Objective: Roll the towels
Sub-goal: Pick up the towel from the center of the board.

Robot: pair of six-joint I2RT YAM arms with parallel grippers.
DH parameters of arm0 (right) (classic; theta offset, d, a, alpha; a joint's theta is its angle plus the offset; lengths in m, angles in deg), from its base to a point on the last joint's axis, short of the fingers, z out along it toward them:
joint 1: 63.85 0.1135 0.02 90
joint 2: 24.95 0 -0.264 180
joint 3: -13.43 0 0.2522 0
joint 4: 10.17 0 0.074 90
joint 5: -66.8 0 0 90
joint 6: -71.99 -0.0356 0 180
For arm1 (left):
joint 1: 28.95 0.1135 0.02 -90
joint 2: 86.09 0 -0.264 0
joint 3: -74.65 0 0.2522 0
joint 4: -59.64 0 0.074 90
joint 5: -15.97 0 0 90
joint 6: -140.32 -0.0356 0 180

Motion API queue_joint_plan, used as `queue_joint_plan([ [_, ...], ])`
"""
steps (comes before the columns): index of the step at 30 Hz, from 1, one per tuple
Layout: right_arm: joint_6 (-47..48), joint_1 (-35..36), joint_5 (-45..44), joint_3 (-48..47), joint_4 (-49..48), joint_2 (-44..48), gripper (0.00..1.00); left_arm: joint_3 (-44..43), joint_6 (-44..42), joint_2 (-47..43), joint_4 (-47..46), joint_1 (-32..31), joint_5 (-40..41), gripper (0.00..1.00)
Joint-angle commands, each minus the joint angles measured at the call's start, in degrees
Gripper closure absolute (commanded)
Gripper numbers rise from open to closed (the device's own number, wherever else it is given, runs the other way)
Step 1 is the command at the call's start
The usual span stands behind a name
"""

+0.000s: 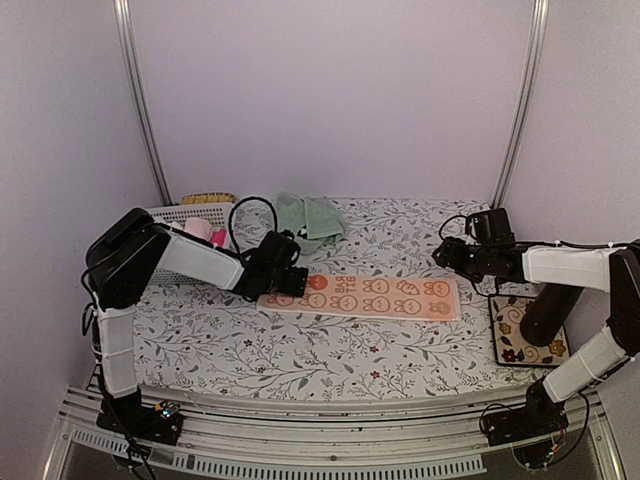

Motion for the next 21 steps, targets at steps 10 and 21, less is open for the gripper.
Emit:
queue_joint_plan([
  [10,0.6,-4.5,4.2,9.4,4.0,4.7,0.29,-8.9,-11.8,-0.6,-5.5,-8.7,-4.4,0.03],
  [21,-0.9,-8.1,8.6,12.2,1.7,0.8,0.35,-20.8,-15.0,9.8,-7.9,-14.9,-10.7,0.10],
])
